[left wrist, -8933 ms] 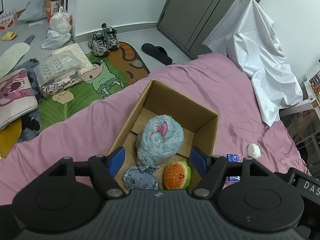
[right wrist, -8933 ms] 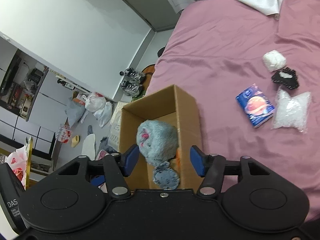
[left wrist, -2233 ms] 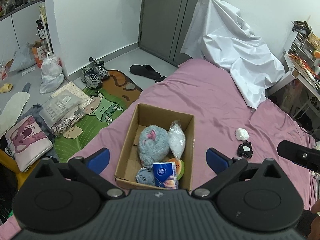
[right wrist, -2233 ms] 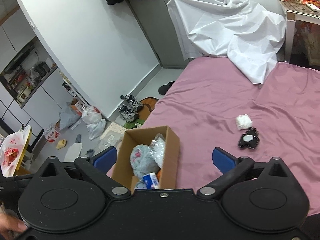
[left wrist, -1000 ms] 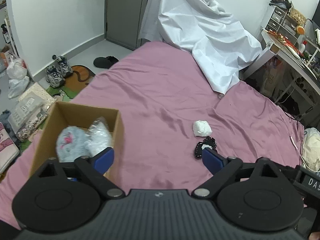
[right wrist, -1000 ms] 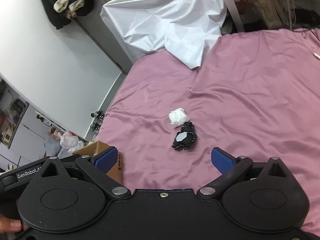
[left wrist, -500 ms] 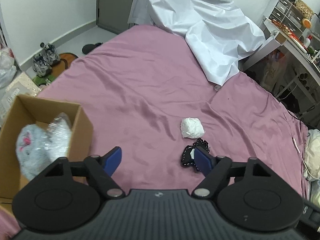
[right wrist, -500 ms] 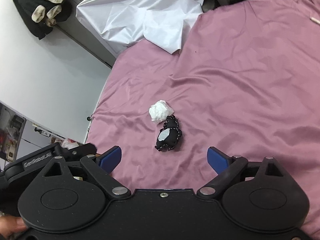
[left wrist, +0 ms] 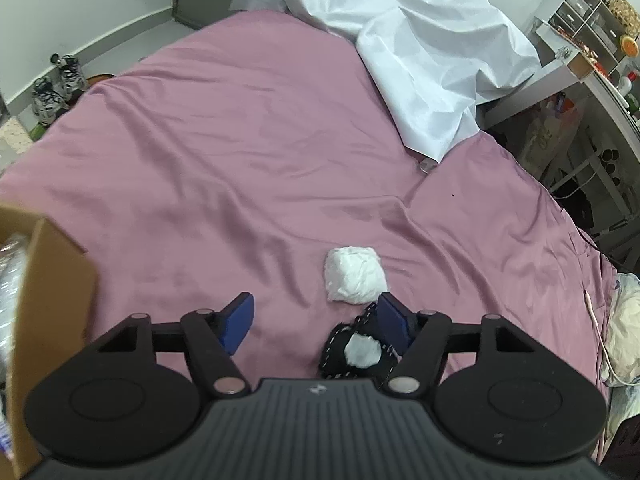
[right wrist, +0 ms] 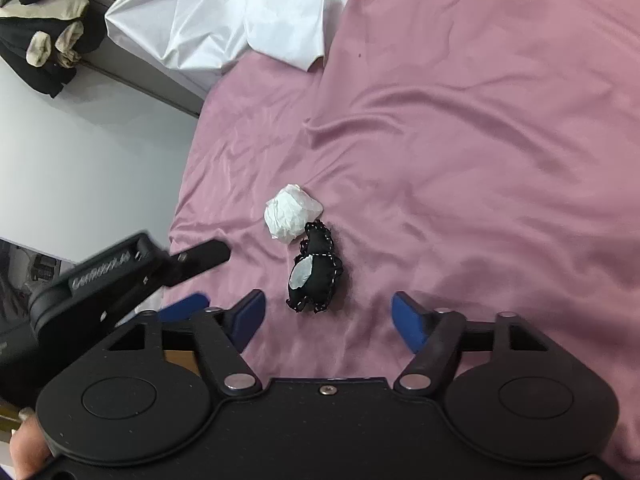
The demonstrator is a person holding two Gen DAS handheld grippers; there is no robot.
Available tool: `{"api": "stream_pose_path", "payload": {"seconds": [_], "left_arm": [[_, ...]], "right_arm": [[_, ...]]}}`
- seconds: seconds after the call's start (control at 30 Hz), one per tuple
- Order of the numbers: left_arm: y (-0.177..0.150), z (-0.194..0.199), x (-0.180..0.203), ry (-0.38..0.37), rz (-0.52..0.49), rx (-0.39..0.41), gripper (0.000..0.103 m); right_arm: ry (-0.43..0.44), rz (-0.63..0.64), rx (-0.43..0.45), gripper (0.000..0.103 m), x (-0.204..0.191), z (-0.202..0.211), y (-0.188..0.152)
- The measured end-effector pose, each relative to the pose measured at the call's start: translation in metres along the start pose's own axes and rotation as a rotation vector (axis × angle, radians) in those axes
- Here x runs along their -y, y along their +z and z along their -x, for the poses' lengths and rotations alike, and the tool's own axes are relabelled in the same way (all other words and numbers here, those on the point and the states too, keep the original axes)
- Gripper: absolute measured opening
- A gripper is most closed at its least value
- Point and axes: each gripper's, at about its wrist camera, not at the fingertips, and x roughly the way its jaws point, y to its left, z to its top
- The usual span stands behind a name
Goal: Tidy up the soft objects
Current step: 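Grasp the white tissue ball with left gripper while right gripper grasps the black plush, then carry the tissue ball and black plush over the cardboard box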
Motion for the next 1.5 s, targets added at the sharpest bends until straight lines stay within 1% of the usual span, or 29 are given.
{"api": "stream_pose_path", "payload": {"seconds": [0.03, 0.3, 0.4, 0.5, 0.57, 0.6, 0.67, 0.7, 0.77, 1.0, 1.2, 1.5], "left_arm": [[0.002, -0.005, 0.002, -0.006, 0.002, -0.004, 0.066], [0.01, -0.038, 0.015, -0.039, -0.003, -0.048, 0.065], [0.013, -0.047, 0.019, -0.042, -0.015, -0.061, 0.065], [0.014, -0.056, 0.022, -0.041, -0.021, -0.071, 0.065], [0.015, -0.061, 0.024, -0.041, -0.024, -0.077, 0.064], [0.015, -0.063, 0.025, -0.041, -0.024, -0.08, 0.062], [0.015, -0.069, 0.026, -0.042, -0.016, -0.101, 0.047], [0.014, -0.07, 0.026, -0.045, -0.012, -0.109, 0.047], [0.013, -0.069, 0.027, -0.037, -0.012, -0.101, 0.046], [0.008, -0.044, 0.024, -0.017, -0.039, -0.06, 0.045], [0.004, -0.009, 0.012, -0.003, -0.038, -0.016, 0.045], [-0.009, 0.046, -0.006, 0.021, -0.027, 0.038, 0.045]], "right_arm": [[0.005, -0.003, -0.006, 0.058, 0.0, -0.003, 0.001], [0.032, -0.044, -0.044, 0.05, 0.006, -0.023, 0.008], [0.037, -0.065, -0.057, 0.046, 0.009, -0.03, 0.011], [0.053, -0.067, -0.064, 0.04, 0.01, -0.034, 0.012], [0.058, -0.067, -0.076, 0.033, 0.01, -0.039, 0.012], [0.058, -0.067, -0.083, 0.031, 0.011, -0.041, 0.012], [0.062, -0.059, -0.094, 0.02, 0.01, -0.043, 0.012], [0.064, -0.055, -0.097, 0.018, 0.01, -0.044, 0.012], [0.064, -0.047, -0.094, 0.014, 0.01, -0.043, 0.011], [0.059, -0.038, -0.065, 0.013, 0.008, -0.033, 0.008], [0.055, -0.02, -0.028, 0.013, 0.005, -0.015, 0.001], [0.045, 0.021, 0.039, 0.013, -0.01, 0.016, -0.01]]}}
